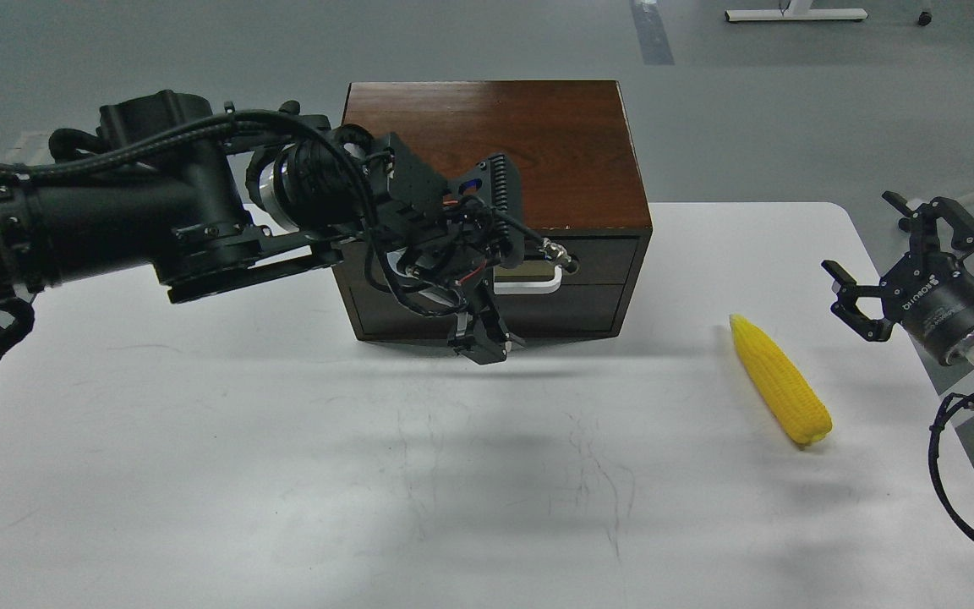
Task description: Put corn in drawer with both arms
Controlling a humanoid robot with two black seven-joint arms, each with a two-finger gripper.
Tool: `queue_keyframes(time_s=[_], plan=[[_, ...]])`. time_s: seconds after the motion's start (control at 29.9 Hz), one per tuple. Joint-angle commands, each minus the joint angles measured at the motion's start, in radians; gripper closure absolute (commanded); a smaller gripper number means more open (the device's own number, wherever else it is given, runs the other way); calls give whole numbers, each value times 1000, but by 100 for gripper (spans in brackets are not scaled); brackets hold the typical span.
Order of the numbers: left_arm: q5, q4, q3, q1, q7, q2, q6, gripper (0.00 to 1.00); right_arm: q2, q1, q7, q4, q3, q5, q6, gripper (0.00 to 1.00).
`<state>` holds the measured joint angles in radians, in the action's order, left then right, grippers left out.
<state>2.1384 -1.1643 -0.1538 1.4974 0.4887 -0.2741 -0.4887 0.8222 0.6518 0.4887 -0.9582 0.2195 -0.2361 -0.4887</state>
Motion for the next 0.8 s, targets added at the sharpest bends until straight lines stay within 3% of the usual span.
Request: queue_keyframes(time_s=[0.0,0.77], plan=[[1,9,-4,-9,0,-1,0,1,0,-1,0,-1,1,0,0,0],[18,34,-26,-39,0,6,0,1,2,-17,0,1,9,0,0,0]])
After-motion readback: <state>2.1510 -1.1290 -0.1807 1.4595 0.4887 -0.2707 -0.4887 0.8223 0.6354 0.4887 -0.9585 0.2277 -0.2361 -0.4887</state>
